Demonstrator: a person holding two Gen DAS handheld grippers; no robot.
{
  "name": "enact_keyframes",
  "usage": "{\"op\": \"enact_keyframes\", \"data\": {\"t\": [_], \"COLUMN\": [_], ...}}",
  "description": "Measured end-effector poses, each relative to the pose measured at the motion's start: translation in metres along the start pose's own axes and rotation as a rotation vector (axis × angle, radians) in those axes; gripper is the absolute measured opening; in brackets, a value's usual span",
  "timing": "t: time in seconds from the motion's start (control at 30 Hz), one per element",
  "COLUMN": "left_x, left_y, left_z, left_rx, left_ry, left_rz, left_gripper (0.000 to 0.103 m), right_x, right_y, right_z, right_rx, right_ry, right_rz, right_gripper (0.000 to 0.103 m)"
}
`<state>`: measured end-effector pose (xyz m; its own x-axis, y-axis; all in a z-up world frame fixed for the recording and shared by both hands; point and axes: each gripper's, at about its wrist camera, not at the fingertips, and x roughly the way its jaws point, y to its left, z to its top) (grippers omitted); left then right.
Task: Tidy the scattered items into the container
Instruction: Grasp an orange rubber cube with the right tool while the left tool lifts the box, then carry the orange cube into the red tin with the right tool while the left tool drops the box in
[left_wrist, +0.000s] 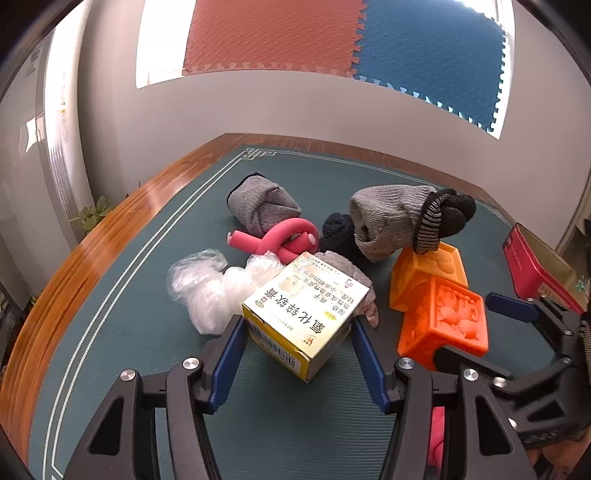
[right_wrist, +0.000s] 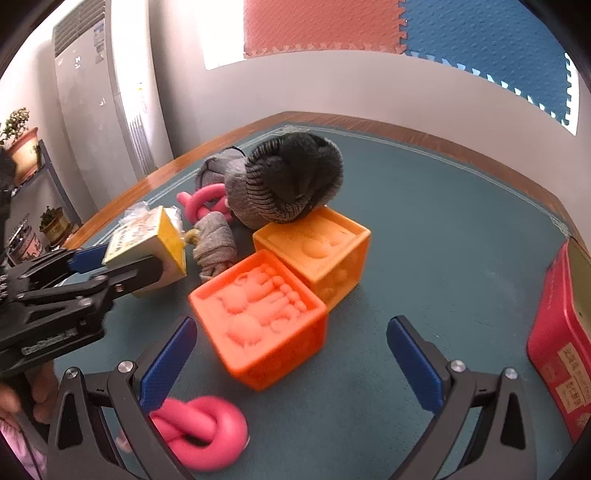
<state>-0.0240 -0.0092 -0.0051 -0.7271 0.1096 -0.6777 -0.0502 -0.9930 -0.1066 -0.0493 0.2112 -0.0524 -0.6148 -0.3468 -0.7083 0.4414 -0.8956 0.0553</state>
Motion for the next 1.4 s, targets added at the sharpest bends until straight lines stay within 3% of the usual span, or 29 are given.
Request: {"op": "enact_keyframes", "data": {"t": [0.07, 0.2, 0.4, 0.63, 0.97, 1.0, 1.07, 1.13, 1.27, 1.3, 1.33, 1.37, 1.4], "left_x": [0.0, -0.001, -0.009, -0.011, -0.024, -0.026, -0.03, -0.034, -0.041, -0.041, -0.041, -0.039, -0.038], "left_y": [0.0, -0.004, -0.001, -0.005, -0.029, -0.032, -0.042, -0.053, -0.07, -0.073, -0.074, -0.076, -0.077], "left_z": [0.0, 0.0, -0.003, -0.003, -0.001, 0.0, 0.003, 0.006, 0.012, 0.013, 0.014, 0.014, 0.013], "left_rx": [-0.003, 0.014, -0.001, 0.006, 0.034, 0.032, 0.046, 0.065, 0.098, 0.097, 0.094, 0.09, 0.085], "left_ry": [0.001, -0.005, -0.019, -0.029, -0.065, -0.066, -0.07, -0.077, -0.104, -0.105, -0.105, -0.101, -0.096], "left_rz": [-0.003, -0.006, -0.011, -0.03, -0.117, -0.128, -0.138, -0.145, -0.157, -0.157, -0.155, -0.154, -0.155], "left_gripper": [0.06, 0.06, 0.06, 0.06, 0.06, 0.06, 0.06, 0.06, 0.06, 0.06, 0.06, 0.06, 0.06], "right_x": [0.001, -0.004, -0.018, -0.048, -0.073, -0.075, -0.083, -0.091, -0.091, -0.09, -0.086, -0.082, -0.079], "right_y": [0.0, 0.002, 0.008, -0.006, -0.027, -0.028, -0.04, -0.054, -0.076, -0.082, -0.087, -0.091, -0.095], "right_z": [-0.003, -0.007, -0.013, -0.003, 0.003, 0.004, 0.004, 0.004, 0.005, 0.005, 0.004, 0.004, 0.004], "right_rx": [0.012, 0.017, -0.018, 0.03, 0.107, 0.12, 0.153, 0.19, 0.232, 0.256, 0.273, 0.289, 0.306], "right_ry": [0.005, 0.0, -0.037, -0.125, -0.2, -0.21, -0.227, -0.246, -0.246, -0.246, -0.24, -0.233, -0.225], "right_rz": [0.01, 0.072, 0.069, 0.063, 0.046, 0.042, 0.028, 0.016, 0.043, 0.034, 0.027, 0.02, 0.013], "right_gripper": [0.094, 0.071, 0.068, 0.068, 0.064, 0.059, 0.039, 0.035, 0.035, 0.042, 0.05, 0.074, 0.09]}}
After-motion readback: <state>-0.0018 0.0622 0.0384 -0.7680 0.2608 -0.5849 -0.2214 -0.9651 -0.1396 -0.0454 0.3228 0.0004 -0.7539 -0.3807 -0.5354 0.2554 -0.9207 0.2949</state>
